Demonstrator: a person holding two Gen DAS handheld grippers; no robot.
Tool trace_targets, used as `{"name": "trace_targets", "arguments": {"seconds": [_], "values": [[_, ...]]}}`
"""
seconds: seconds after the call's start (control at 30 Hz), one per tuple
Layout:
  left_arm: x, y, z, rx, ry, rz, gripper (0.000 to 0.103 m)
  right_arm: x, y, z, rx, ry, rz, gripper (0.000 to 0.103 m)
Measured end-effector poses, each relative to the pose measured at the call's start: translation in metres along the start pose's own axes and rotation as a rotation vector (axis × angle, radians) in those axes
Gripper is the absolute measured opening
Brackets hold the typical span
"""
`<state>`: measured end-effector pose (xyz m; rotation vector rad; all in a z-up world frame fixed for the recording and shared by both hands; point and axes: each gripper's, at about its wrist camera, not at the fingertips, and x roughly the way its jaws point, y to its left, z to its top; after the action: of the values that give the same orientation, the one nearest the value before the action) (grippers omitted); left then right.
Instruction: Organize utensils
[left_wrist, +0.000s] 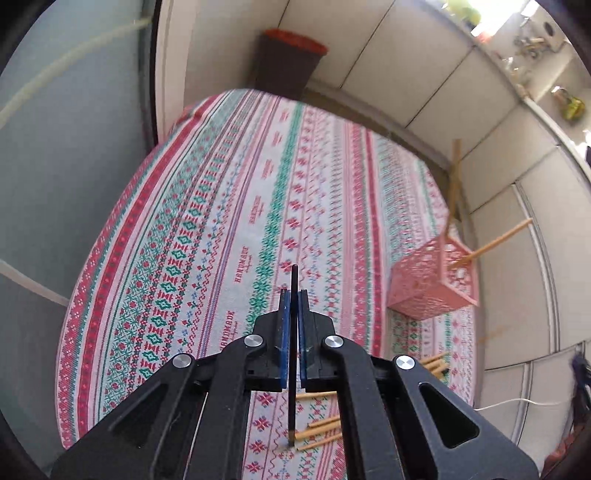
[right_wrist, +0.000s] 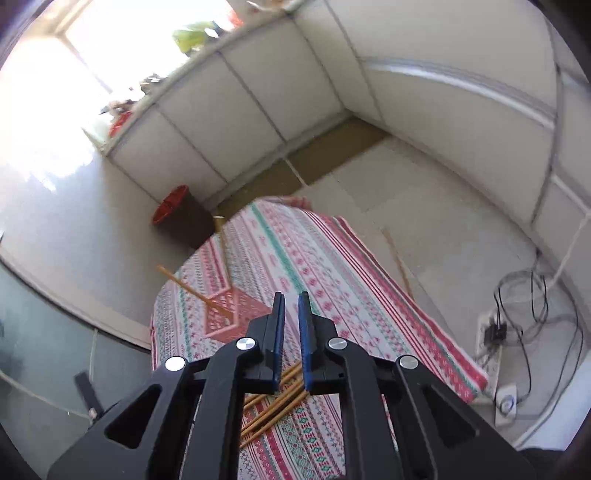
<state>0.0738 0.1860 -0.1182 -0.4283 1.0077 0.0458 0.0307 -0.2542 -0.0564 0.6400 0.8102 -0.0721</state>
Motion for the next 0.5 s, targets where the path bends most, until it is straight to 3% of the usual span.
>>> {"name": "trace_targets", "arguments": {"seconds": [0.13,0.27,0.33,0.5], "values": [[-0.031,0.002,0.0,0.048,-0.092,-0.037,0.003,0.059,-0.057,0.034,0.16,0.201,-0.057,0.034],[-0.052,-0.006,0.008,0.08,-0.17,-0.118,0.003,0.102,-0.084,0.031,0.229,0.333,-0.034,0.036],[-0.059,-0.013,0.014,0.085,-0.204,-0.145,0.003,0.123,-0.076,0.013,0.22,0.405,-0.014,0.036],[-0.075,-0.036,0.023,0.139,-0.282,-0.179,0.003,0.147,-0.044,-0.016,0.159,0.467,-0.018,0.037]]}}
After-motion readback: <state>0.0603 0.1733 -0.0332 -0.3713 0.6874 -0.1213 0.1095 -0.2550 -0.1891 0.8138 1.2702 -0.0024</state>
